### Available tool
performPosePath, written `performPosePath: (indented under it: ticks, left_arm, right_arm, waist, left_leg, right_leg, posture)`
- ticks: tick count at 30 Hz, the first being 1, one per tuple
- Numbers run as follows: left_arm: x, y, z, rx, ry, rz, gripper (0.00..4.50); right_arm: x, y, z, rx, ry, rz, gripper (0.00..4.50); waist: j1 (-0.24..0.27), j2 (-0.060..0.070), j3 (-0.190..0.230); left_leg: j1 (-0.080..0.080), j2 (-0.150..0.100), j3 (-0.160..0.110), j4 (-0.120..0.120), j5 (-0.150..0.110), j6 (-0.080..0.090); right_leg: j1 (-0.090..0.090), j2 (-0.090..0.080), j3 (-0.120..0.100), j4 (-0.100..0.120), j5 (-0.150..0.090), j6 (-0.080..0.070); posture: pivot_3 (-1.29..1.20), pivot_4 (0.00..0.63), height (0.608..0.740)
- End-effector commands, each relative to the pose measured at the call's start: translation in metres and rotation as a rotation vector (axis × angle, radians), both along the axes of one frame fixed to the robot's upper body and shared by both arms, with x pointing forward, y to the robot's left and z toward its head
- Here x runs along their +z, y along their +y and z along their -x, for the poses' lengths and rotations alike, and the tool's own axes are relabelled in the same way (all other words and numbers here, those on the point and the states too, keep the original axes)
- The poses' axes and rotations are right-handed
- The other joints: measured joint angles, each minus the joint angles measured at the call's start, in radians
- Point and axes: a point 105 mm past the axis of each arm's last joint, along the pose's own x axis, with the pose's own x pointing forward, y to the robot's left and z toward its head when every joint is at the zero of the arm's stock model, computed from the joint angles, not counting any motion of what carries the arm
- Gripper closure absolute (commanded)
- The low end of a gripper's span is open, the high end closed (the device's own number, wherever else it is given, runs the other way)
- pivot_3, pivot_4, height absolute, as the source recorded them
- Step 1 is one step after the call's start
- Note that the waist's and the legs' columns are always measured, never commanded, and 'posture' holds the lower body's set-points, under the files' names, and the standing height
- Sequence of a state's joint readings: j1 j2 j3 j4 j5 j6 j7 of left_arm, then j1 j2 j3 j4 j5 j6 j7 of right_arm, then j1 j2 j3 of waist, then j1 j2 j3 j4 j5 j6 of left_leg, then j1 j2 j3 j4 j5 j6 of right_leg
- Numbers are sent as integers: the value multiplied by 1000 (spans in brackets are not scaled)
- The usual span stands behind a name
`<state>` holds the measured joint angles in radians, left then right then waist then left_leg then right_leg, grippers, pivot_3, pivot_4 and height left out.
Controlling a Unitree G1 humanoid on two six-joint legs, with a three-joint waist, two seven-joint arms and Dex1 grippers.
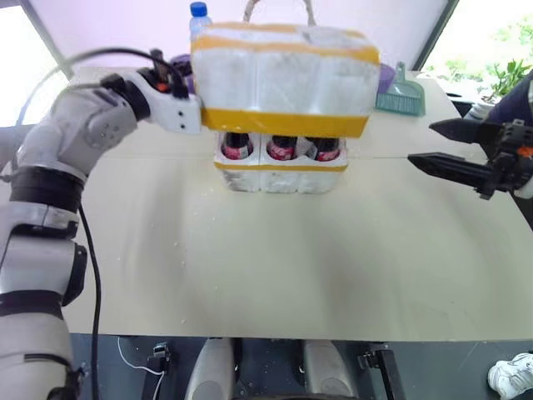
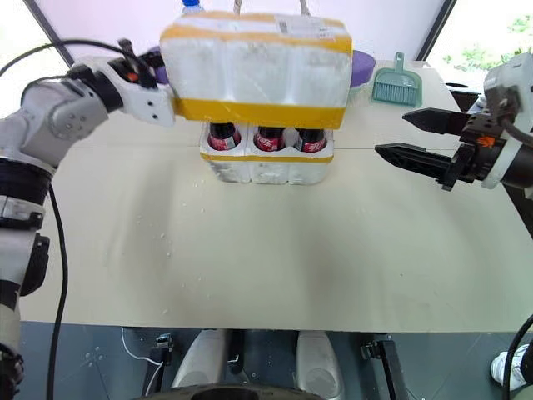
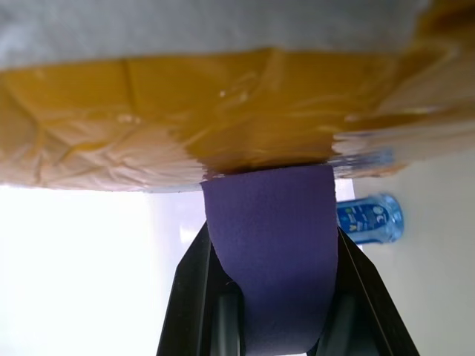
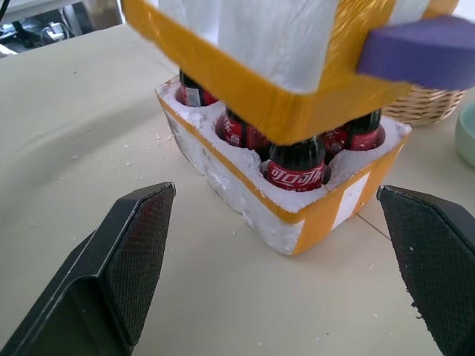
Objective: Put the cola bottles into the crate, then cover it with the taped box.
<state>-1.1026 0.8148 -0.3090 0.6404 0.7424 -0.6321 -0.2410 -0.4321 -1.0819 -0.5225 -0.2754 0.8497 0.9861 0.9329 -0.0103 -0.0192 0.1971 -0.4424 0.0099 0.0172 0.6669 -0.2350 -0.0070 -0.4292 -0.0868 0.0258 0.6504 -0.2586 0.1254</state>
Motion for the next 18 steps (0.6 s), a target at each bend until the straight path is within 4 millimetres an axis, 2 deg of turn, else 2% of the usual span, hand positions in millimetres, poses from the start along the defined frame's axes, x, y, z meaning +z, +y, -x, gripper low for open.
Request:
performPosePath:
  ticks: [1,5,11,13,14,18]
  left_arm:
    - [9,-10,5,-3,-116,-86,4148]
    - [-8,-22,10,-43,-122,-127,4148]
    - [-38,-16,13,-8,-99,-147,4148]
    - [-45,-15,15,-10,-84,-119,3132]
    - [-46,-14,16,-7,-83,-109,2776]
    - [-54,-4,20,11,-66,-101,667]
  right_arm:
    - [10,0,9,0,-54,9,0]
    - [8,-2,12,-5,-49,21,0]
    - [7,-4,13,-13,-47,30,0]
    - [7,-4,13,-12,-46,30,0]
    - [7,-4,13,-11,-45,31,0]
    - [4,-3,13,-1,-35,37,0]
  waist:
    - [2,0,0]
    - [1,0,0]
    - [0,0,-1]
    - [0,0,-1]
    - [0,0,-1]
    - [0,0,-1]
  left_leg:
    - [0,0,0,0,0,0]
    - [0,0,0,0,0,0]
    - [1,0,0,0,0,0]
    - [1,0,-1,0,0,0]
    - [1,0,-1,0,0,0]
    - [1,0,-1,0,0,0]
  right_leg:
    - [0,0,0,0,0,0]
    - [0,0,0,0,0,0]
    - [1,0,0,0,0,0]
    - [1,0,0,0,0,0]
    - [1,0,0,0,0,0]
    - [1,0,0,0,0,0]
  posture:
    - [0,150,740]
    - [0,150,740]
    - [0,150,740]
    - [0,150,740]
    - [0,150,740]
    - [0,150,740]
